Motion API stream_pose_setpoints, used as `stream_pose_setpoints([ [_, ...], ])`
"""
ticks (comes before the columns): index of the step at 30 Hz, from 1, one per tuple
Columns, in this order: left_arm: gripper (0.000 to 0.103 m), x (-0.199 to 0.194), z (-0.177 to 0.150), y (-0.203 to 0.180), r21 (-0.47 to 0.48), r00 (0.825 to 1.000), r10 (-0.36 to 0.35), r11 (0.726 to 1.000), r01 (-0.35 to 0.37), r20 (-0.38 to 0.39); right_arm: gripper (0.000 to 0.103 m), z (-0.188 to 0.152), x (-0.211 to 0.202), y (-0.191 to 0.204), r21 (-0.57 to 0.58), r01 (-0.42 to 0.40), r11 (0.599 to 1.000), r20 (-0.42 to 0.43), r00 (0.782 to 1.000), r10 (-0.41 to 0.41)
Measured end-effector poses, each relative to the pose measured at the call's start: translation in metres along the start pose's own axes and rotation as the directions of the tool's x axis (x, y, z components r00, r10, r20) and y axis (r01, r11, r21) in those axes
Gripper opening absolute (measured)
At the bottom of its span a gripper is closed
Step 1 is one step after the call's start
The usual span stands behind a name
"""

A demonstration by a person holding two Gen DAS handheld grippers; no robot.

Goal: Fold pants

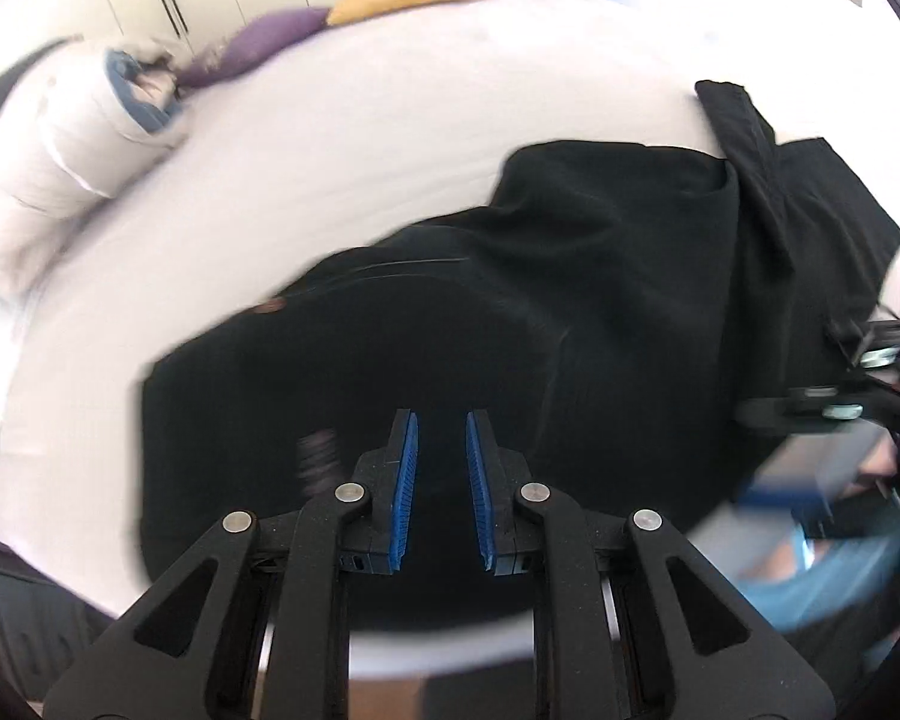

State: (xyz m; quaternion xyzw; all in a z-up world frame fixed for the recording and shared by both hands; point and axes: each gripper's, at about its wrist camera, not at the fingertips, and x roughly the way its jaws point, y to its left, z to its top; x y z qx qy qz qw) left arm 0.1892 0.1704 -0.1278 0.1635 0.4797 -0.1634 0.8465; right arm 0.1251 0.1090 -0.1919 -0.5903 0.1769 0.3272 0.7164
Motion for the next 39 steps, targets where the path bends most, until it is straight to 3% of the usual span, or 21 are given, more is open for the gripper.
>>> stream_pose_setpoints([
  [1,0.017,0.016,0.003,-0.006,-0.016,0.999,-0.018,1.000,0.017,-0.031,0.088,-0.008,-0.010,-0.006,0.071,-0.030,0.997,0.011,1.000,0.029],
  [3,0.016,0.052,-0.001,-0.022,-0.004,0.994,0.012,1.000,-0.013,-0.110,0.088,-0.020,-0.021,-0.013,0.176,-0.060,0.983,0.006,0.998,0.060],
  [6,0.016,0.058,-0.003,-0.028,0.004,0.995,0.054,0.999,-0.054,-0.088,0.087,-0.057,-0.039,-0.043,0.447,-0.110,0.888,0.005,0.993,0.121],
  [8,0.017,0.051,0.000,-0.026,-0.019,0.994,0.038,0.999,-0.040,-0.100,0.081,-0.104,-0.045,-0.085,0.710,-0.139,0.690,0.025,0.985,0.172],
  [10,0.017,0.039,0.007,-0.030,-0.017,0.997,0.021,1.000,-0.022,-0.070,0.079,-0.169,-0.046,-0.128,0.908,-0.147,0.393,0.078,0.980,0.184],
  [11,0.017,0.032,0.010,-0.033,-0.014,0.999,0.006,1.000,-0.007,-0.048,0.079,-0.196,-0.045,-0.141,0.949,-0.154,0.274,0.109,0.979,0.175],
  [12,0.017,0.029,0.014,-0.038,-0.009,0.999,-0.013,1.000,0.013,-0.032,0.078,-0.230,-0.045,-0.156,0.978,-0.169,0.119,0.150,0.977,0.152],
  [13,0.017,0.027,0.016,-0.040,-0.008,0.999,-0.024,1.000,0.023,-0.029,0.077,-0.276,-0.044,-0.173,0.977,-0.198,-0.085,0.206,0.973,0.100],
  [15,0.017,0.041,0.019,-0.044,-0.018,0.998,-0.031,0.999,0.030,-0.061,0.077,-0.337,-0.042,-0.192,0.919,-0.245,-0.308,0.257,0.967,-0.004],
  [16,0.017,0.053,0.018,-0.046,-0.032,0.995,-0.036,0.999,0.033,-0.096,0.077,-0.364,-0.038,-0.199,0.886,-0.242,-0.396,0.247,0.968,-0.039],
  [18,0.016,0.070,0.014,-0.040,-0.117,0.990,-0.080,0.991,0.066,-0.114,0.077,-0.403,-0.027,-0.209,0.826,-0.265,-0.498,0.255,0.963,-0.089],
  [21,0.016,0.076,0.017,-0.018,-0.279,0.978,-0.181,0.949,0.148,-0.100,0.073,-0.440,-0.007,-0.212,0.752,-0.260,-0.605,0.252,0.962,-0.101],
  [25,0.016,0.082,0.019,-0.019,-0.270,0.979,-0.173,0.953,0.139,-0.108,0.068,-0.474,0.023,-0.201,0.633,-0.254,-0.731,0.254,0.960,-0.114],
  [27,0.016,0.083,0.019,-0.028,-0.279,0.979,-0.166,0.952,0.128,-0.115,0.066,-0.480,0.034,-0.196,0.594,-0.256,-0.763,0.268,0.957,-0.112],
  [33,0.016,0.084,0.005,-0.031,-0.293,0.979,-0.172,0.947,0.133,-0.112,0.059,-0.477,0.050,-0.196,0.595,-0.267,-0.758,0.298,0.949,-0.100],
  [36,0.016,0.078,0.002,-0.025,-0.300,0.978,-0.179,0.944,0.140,-0.108,0.051,-0.473,0.055,-0.198,0.601,-0.259,-0.756,0.302,0.949,-0.085],
  [38,0.016,0.078,0.000,-0.026,-0.306,0.977,-0.184,0.941,0.145,-0.104,0.034,-0.474,0.058,-0.201,0.609,-0.255,-0.751,0.306,0.949,-0.075],
  [39,0.016,0.077,-0.002,-0.024,-0.309,0.977,-0.186,0.940,0.147,-0.102,0.031,-0.473,0.060,-0.203,0.622,-0.249,-0.743,0.303,0.951,-0.064],
])
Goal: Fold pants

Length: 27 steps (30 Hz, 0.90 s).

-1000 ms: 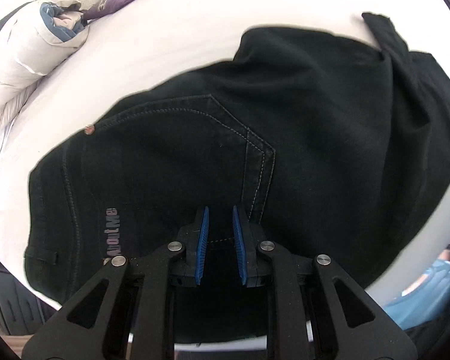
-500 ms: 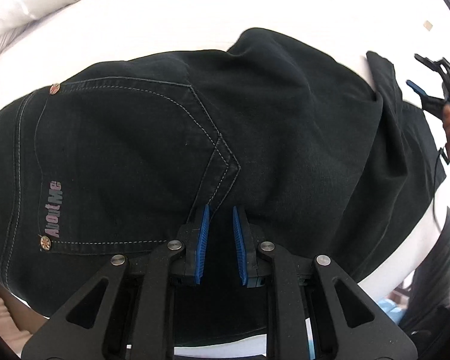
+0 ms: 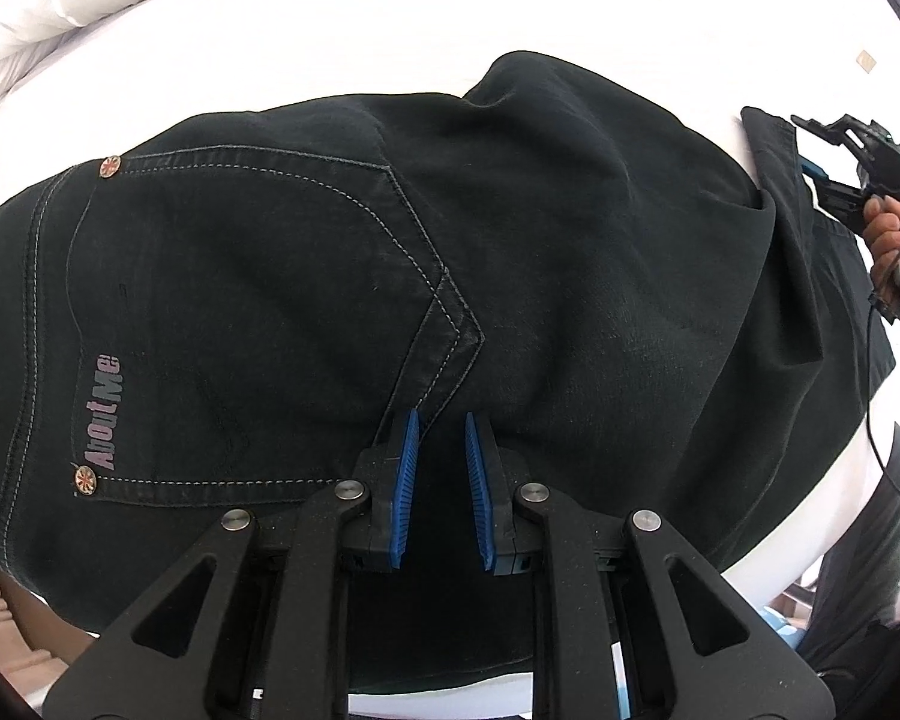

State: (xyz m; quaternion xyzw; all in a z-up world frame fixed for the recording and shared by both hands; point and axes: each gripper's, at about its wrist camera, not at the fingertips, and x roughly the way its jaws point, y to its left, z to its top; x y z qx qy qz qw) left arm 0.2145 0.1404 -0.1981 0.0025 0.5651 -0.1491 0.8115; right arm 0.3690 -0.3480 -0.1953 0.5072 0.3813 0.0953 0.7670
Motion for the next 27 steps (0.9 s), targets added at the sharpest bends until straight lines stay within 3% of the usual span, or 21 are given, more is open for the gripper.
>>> stream_pose_setpoints([
  [2,0.016,-0.011,-0.005,0.015,-0.004,1.000,-0.007,1.000,0.007,0.002,0.024,0.001,0.001,0.002,-0.025,0.012,1.000,-0.007,1.000,-0.012],
  [4,0.016,-0.014,-0.006,0.021,-0.006,1.000,-0.012,1.000,0.012,0.003,0.011,0.001,0.003,0.006,-0.051,0.023,0.998,-0.013,1.000,-0.023],
  [6,0.016,-0.015,-0.006,0.024,-0.014,1.000,-0.020,1.000,0.020,0.005,0.009,0.000,0.001,0.011,-0.068,0.027,0.997,-0.005,1.000,-0.027],
  [12,0.016,-0.015,-0.009,0.031,-0.021,1.000,-0.027,0.999,0.027,0.008,0.008,-0.010,-0.031,0.033,-0.140,0.043,0.989,0.066,0.997,-0.034],
  [19,0.016,-0.014,-0.010,0.035,-0.028,0.999,-0.039,0.999,0.039,0.005,0.007,-0.043,-0.120,0.031,-0.115,0.036,0.993,0.183,0.983,-0.015],
  [27,0.016,-0.014,-0.008,0.035,-0.026,0.999,-0.035,0.999,0.035,-0.004,0.007,-0.121,-0.197,-0.020,-0.060,0.167,0.984,0.227,0.962,-0.150],
])
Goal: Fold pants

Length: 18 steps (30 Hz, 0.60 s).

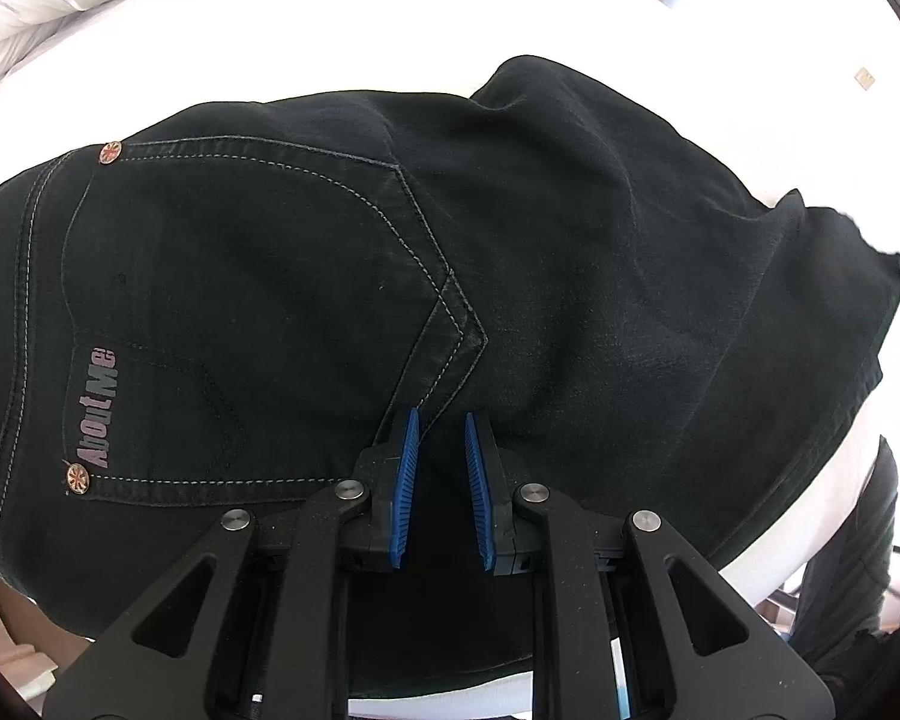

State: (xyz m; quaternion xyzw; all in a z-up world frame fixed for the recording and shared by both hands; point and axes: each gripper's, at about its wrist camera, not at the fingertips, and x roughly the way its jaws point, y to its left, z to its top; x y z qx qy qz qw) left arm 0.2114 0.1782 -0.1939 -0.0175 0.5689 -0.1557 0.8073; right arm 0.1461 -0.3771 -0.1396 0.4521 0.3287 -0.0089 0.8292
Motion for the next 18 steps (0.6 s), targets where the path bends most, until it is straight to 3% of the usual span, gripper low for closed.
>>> stream_pose_setpoints([
  [7,0.016,-0.001,0.004,-0.003,-0.030,1.000,0.003,1.000,-0.003,-0.009,0.007,-0.044,-0.011,-0.060,0.131,0.095,0.987,-0.025,0.995,-0.092],
  [18,0.017,-0.001,0.009,-0.028,0.019,0.995,0.097,0.995,-0.096,-0.019,0.006,-0.056,-0.028,-0.076,0.175,0.095,0.980,-0.013,0.995,-0.094],
])
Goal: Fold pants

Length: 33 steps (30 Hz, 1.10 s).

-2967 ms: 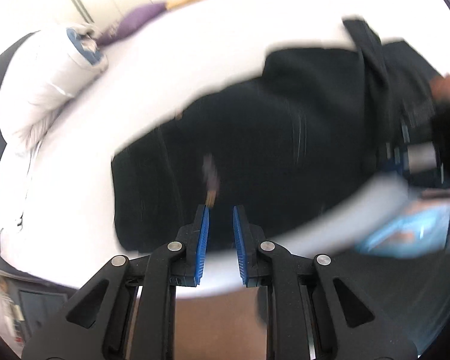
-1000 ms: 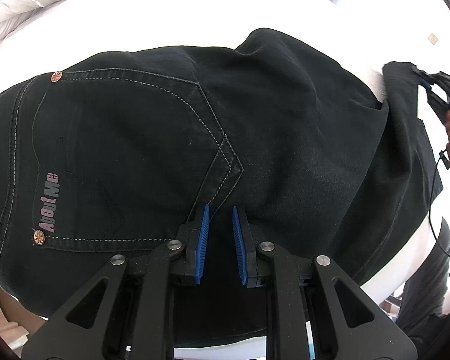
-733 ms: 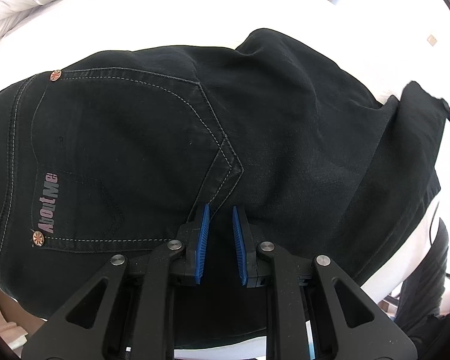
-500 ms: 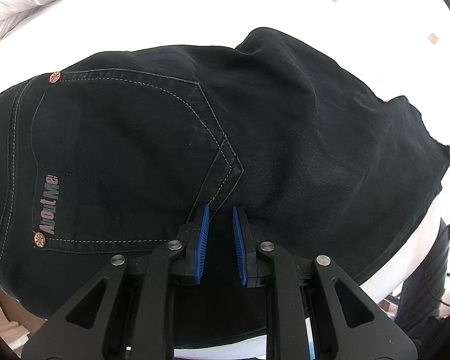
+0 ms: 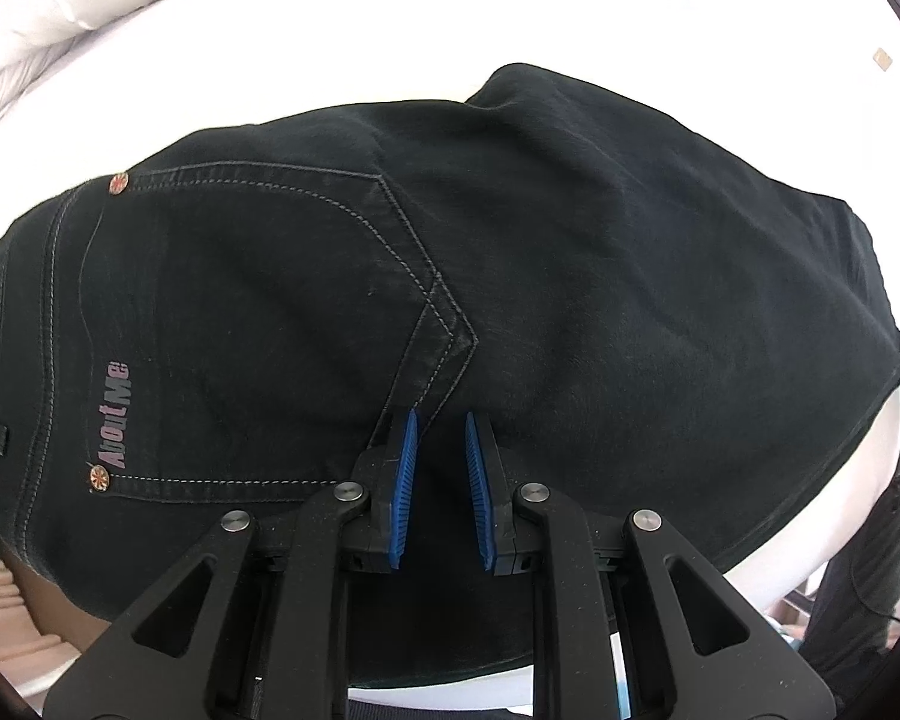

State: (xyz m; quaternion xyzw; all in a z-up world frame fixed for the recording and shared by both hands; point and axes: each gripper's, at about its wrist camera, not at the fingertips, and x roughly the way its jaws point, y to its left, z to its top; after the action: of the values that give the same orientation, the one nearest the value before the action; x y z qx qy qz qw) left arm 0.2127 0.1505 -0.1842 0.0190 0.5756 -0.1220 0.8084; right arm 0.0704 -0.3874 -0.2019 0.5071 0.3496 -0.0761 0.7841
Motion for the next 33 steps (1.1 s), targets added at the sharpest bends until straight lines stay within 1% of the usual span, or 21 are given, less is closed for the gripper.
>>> stream_pose_setpoints([
  [9,0.017,-0.002,0.001,-0.019,0.029,1.000,0.010,1.000,-0.009,-0.008,0.005,-0.004,0.001,0.002,0.005,0.011,1.000,-0.002,1.000,-0.011],
  [12,0.017,-0.004,0.001,-0.026,0.034,1.000,-0.005,0.999,0.005,-0.003,0.005,-0.004,0.001,0.001,0.005,0.014,1.000,0.000,1.000,-0.014],
  [15,0.017,-0.004,-0.002,-0.034,0.052,1.000,-0.001,0.999,0.001,0.009,0.005,-0.005,0.000,0.003,-0.005,0.022,1.000,0.004,1.000,-0.022],
  [19,0.017,0.004,-0.007,-0.028,0.028,1.000,-0.022,0.999,0.022,0.017,0.005,-0.010,0.000,0.003,-0.021,0.031,0.999,0.003,1.000,-0.031],
  [21,0.017,0.010,-0.008,-0.021,0.003,0.999,-0.048,0.999,0.048,0.022,0.003,-0.009,0.002,-0.004,-0.002,0.004,1.000,-0.012,1.000,-0.004],
  [22,0.017,0.011,-0.008,-0.019,-0.003,0.998,-0.055,0.998,0.056,0.023,0.003,-0.007,0.002,-0.010,0.018,-0.023,1.000,-0.026,0.999,0.024],
  [24,0.017,0.012,-0.007,-0.015,-0.003,0.998,-0.065,0.998,0.065,0.022,0.005,-0.005,-0.002,-0.011,0.023,-0.035,0.999,-0.041,0.999,0.036],
  [25,0.017,0.012,-0.008,-0.015,0.001,0.998,-0.066,0.998,0.066,0.023,0.008,-0.005,-0.005,-0.008,0.007,-0.026,1.000,-0.044,0.999,0.026],
  [27,0.017,0.013,-0.009,-0.014,0.002,0.997,-0.071,0.997,0.071,0.029,0.017,-0.002,-0.016,-0.001,-0.026,0.021,0.999,-0.022,1.000,-0.021],
  [29,0.017,0.013,-0.010,-0.013,-0.004,0.996,-0.077,0.997,0.077,0.035,0.045,0.005,-0.032,0.002,-0.030,0.113,0.993,0.030,0.993,-0.112],
  [30,0.017,0.011,-0.019,-0.006,-0.003,0.996,-0.080,0.997,0.080,0.038,0.045,0.009,-0.041,0.001,-0.017,0.139,0.990,0.063,0.989,-0.137],
  [31,0.017,0.010,-0.021,-0.002,-0.002,0.996,-0.082,0.997,0.082,0.041,0.045,0.015,-0.049,0.002,-0.005,0.144,0.990,0.087,0.986,-0.143],
  [32,0.017,0.010,-0.022,0.000,0.000,0.996,-0.081,0.997,0.082,0.043,0.045,0.019,-0.054,0.007,-0.010,0.140,0.990,0.106,0.985,-0.139],
  [33,0.017,0.009,-0.022,0.002,0.001,0.996,-0.080,0.997,0.080,0.043,0.045,0.022,-0.058,0.016,-0.036,0.121,0.992,0.120,0.986,-0.116],
])
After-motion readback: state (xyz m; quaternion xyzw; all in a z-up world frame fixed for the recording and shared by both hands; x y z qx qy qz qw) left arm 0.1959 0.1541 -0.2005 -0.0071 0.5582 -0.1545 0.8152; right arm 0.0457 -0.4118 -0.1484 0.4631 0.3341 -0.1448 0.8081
